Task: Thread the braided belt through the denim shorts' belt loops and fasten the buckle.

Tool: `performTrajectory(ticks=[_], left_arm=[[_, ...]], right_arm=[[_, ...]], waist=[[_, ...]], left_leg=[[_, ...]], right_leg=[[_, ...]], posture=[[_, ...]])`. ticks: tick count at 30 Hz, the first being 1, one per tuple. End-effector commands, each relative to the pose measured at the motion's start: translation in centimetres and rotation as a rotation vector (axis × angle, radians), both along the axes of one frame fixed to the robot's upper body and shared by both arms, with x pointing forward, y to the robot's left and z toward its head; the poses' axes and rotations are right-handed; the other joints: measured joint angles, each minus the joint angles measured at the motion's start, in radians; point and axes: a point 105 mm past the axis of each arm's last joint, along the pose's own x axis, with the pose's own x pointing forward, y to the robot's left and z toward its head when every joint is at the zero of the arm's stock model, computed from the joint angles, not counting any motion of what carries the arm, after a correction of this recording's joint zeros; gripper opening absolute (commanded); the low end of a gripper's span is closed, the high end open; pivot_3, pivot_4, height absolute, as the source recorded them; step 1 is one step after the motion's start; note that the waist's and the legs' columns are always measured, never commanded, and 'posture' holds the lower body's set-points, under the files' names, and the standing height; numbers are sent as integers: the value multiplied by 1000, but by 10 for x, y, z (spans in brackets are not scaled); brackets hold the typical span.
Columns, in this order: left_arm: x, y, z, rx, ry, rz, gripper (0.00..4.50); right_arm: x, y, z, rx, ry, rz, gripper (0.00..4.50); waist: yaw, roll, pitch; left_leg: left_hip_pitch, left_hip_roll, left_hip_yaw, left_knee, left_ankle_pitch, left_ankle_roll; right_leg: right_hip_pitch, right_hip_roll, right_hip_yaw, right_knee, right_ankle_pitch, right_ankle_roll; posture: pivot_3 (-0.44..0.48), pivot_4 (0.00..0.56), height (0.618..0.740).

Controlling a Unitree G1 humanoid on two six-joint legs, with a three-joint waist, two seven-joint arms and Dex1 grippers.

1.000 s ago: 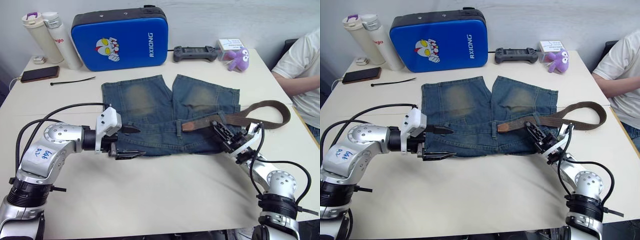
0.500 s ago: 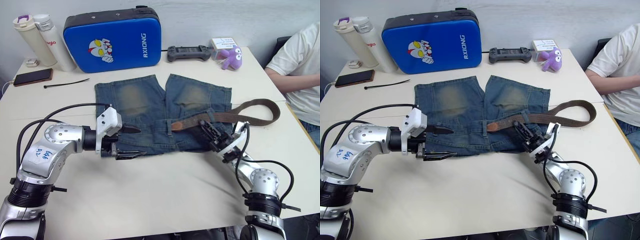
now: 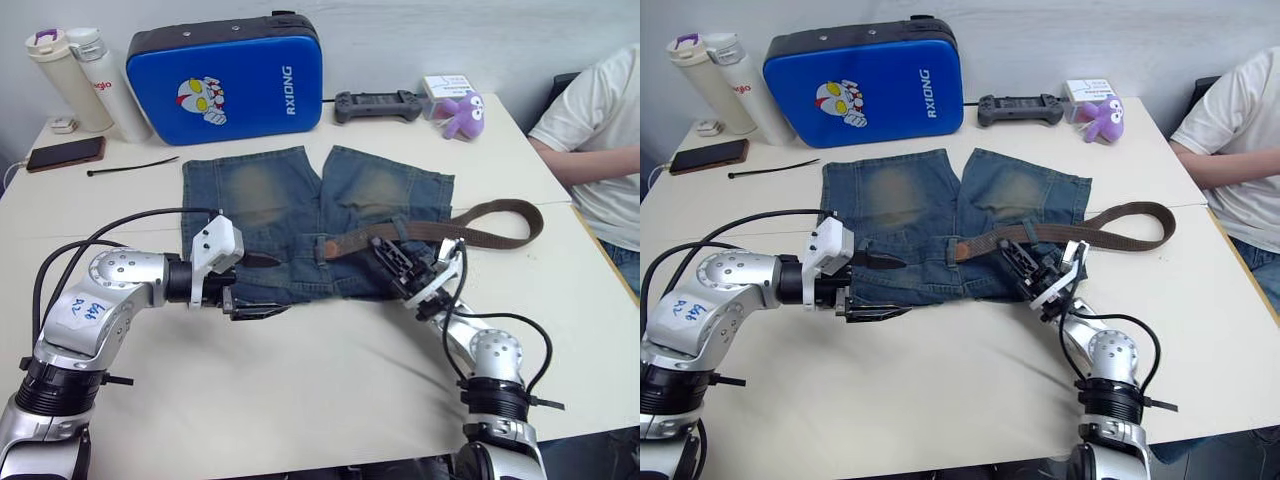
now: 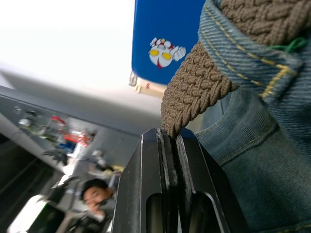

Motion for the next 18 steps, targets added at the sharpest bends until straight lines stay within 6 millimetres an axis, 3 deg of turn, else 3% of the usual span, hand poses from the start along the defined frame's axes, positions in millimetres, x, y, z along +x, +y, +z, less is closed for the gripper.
performTrajectory(ticks=[1, 7, 12, 15, 18], left_arm=[[-2, 1, 6, 7, -35, -2, 4500], [-2, 1, 6, 8, -37, 2, 4500], [-2, 0, 5, 4, -34, 5, 4500], [-2, -1, 4, 1, -31, 4, 4500], [-2, -2, 4, -3, -31, 6, 4500]], right_arm=[[2, 16, -21, -80, 80, -2, 56], [-8, 38, 1, 39, 65, 113, 56], [-3, 64, -30, -203, 242, 144, 56], [-3, 73, -50, -455, 242, 138, 56], [0, 79, -54, -538, 231, 113, 56]], waist=[[0, 0, 0], [-1, 0, 0], [-11, -1, 0], [-24, -4, -2], [-28, -9, -6]], left_leg=[[1, 0, 0, 0, 0, 0], [3, 0, 0, -1, 0, -1], [3, 0, 0, -5, 1, -3], [4, 0, 0, -6, 2, -4], [9, 1, 2, -11, 3, -5]], right_leg=[[1, 0, 0, 0, 0, 0], [2, 0, 0, 0, 0, -1], [0, 0, 0, 1, -1, -2], [0, 0, 0, 1, -1, -2], [2, 0, 0, 1, -1, -3]], posture=[[0, 150, 740], [0, 150, 740], [0, 150, 740], [0, 150, 740], [0, 150, 740]])
